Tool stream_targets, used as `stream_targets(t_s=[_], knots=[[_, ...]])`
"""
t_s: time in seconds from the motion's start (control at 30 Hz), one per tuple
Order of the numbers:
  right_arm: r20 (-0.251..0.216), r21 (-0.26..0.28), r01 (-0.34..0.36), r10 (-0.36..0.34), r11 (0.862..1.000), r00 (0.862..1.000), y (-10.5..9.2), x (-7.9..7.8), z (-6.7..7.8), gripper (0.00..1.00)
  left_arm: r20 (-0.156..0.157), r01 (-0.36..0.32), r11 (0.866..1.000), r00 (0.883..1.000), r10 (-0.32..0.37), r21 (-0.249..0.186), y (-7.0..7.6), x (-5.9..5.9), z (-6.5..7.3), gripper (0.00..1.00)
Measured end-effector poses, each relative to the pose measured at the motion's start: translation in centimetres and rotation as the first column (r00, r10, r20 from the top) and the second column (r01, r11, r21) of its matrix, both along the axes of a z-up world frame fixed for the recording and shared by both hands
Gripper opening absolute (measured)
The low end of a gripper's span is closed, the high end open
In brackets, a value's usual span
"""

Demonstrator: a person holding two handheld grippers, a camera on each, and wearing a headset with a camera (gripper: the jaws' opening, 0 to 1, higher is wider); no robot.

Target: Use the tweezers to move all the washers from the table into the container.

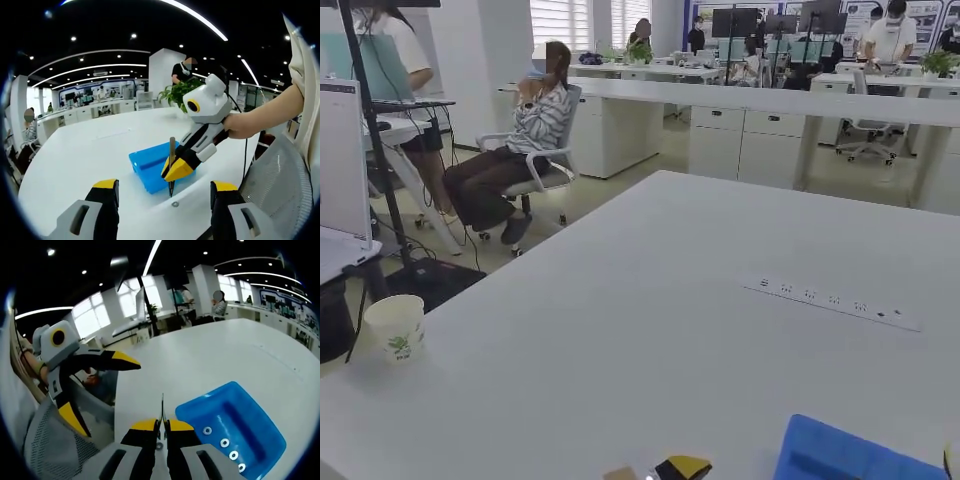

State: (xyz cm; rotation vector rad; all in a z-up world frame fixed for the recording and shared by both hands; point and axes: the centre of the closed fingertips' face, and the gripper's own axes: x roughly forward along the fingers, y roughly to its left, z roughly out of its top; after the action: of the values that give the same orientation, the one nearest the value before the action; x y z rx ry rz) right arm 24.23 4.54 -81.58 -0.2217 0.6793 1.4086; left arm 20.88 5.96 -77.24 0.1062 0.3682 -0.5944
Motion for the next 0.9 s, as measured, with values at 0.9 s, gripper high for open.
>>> stream_targets(t_s=[0.9], knots=[[0.121, -0.086, -0.118, 0.128, 0.989, 0.984, -0.2, -2.1, -1.8, 0.03, -0.008, 0.012, 1.000, 1.000, -0.011, 0.017, -0.3, -0.2, -0.4, 0.75]])
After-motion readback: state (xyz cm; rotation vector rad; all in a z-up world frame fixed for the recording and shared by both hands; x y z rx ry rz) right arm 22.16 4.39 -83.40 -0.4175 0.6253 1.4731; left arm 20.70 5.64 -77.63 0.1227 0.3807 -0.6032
